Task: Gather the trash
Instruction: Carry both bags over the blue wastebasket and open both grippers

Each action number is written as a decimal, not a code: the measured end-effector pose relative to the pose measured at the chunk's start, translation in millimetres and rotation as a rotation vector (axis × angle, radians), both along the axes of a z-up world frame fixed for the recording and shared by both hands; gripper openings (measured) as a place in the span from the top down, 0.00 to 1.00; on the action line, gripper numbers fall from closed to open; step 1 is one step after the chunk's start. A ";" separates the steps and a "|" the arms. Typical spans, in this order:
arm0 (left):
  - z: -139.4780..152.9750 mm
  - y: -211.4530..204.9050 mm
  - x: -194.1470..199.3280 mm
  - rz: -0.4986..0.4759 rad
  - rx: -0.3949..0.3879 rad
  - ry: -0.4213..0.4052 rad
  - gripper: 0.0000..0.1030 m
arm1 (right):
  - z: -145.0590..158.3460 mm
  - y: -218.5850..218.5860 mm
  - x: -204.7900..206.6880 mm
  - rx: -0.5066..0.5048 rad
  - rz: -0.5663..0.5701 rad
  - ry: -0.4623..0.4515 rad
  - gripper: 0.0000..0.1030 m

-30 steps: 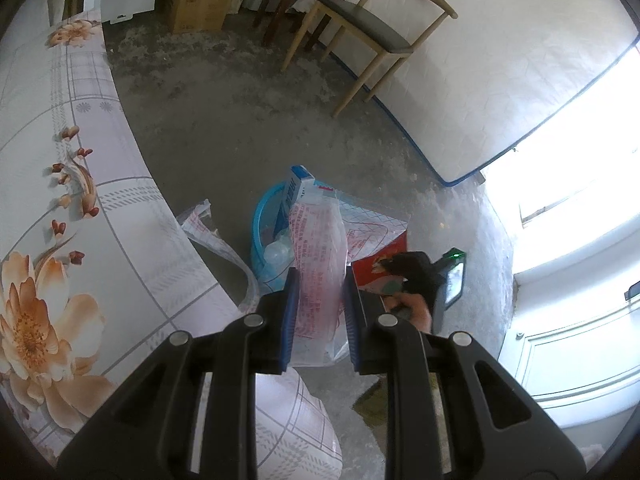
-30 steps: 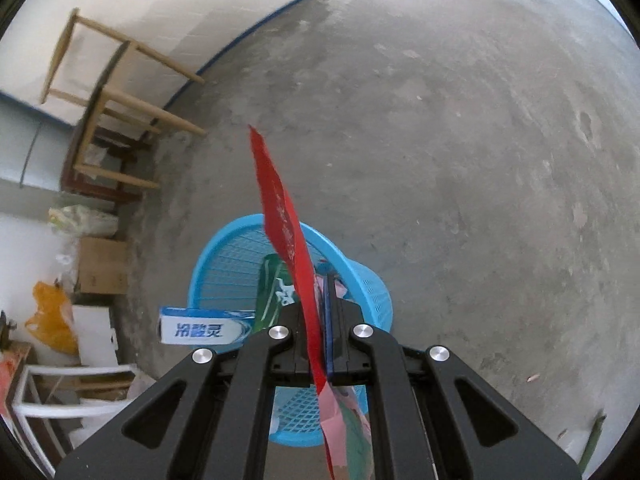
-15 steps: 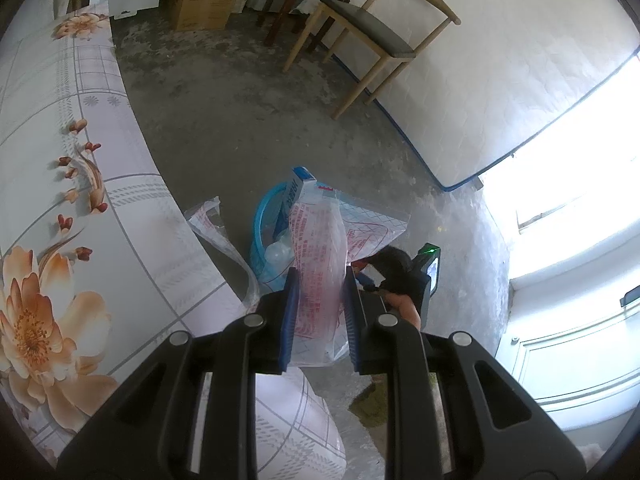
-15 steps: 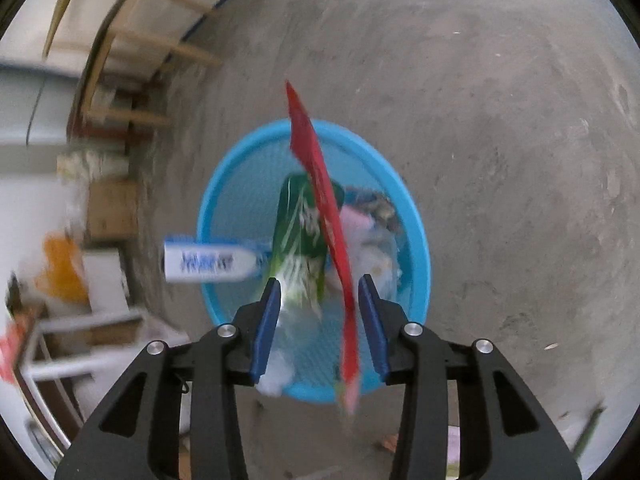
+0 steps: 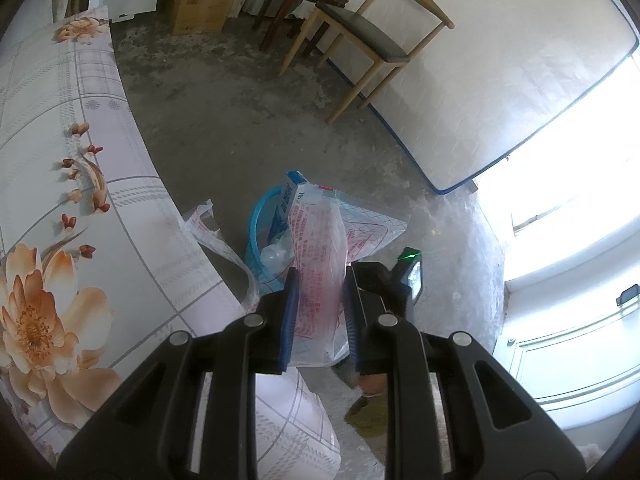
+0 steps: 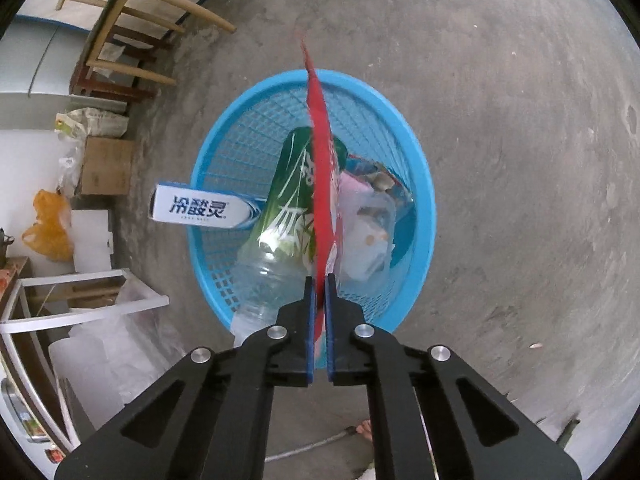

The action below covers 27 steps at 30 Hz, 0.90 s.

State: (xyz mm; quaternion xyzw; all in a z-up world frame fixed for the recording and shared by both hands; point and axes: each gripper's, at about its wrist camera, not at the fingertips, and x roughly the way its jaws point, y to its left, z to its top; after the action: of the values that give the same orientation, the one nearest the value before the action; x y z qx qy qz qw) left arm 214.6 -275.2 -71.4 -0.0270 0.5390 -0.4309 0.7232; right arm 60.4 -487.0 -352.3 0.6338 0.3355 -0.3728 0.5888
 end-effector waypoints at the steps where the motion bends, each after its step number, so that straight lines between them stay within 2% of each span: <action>1: -0.1 0.5 0.3 0.001 0.000 0.000 0.81 | -3.0 2.1 2.7 -0.004 -0.004 0.014 0.96; 8: 0.6 0.4 2.1 0.006 0.003 0.002 0.81 | -32.7 -2.1 28.3 -0.055 0.016 0.140 0.96; 13: 1.0 -1.3 2.7 0.003 0.005 0.003 0.81 | -38.7 -7.1 45.5 -0.130 0.226 0.238 0.94; 14: 1.0 -3.5 3.5 -0.001 0.008 0.003 0.81 | -34.9 -7.0 43.6 -0.144 0.248 0.244 0.87; 15: 1.1 -5.1 3.5 -0.006 0.012 0.004 0.81 | -27.3 -6.7 38.5 -0.169 0.275 0.252 0.80; 16: 1.4 -8.7 3.8 -0.012 0.018 0.003 0.81 | -20.5 -6.6 33.9 -0.185 0.290 0.251 0.64; 17: 1.6 -12.0 3.7 -0.018 0.023 0.001 0.81 | -11.9 -6.6 27.3 -0.205 0.303 0.242 0.54; 22: -7.1 -49.7 2.3 -0.083 0.069 0.032 0.81 | 41.1 -5.9 -37.9 -0.292 0.278 0.144 0.42; 26: -23.0 -106.2 -1.2 -0.163 0.126 0.041 0.80 | 67.1 -6.1 -104.7 -0.296 0.204 0.115 0.41; 27: -27.4 -119.6 -1.8 -0.181 0.138 0.034 0.77 | 70.4 -8.4 -118.6 -0.293 0.192 0.114 0.41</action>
State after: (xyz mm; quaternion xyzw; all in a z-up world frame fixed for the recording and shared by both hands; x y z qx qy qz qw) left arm 212.7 -394.8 -98.8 0.0643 0.5799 -0.4556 0.6723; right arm -58.2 -495.4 -281.9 0.4844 0.3692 -0.3950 0.6877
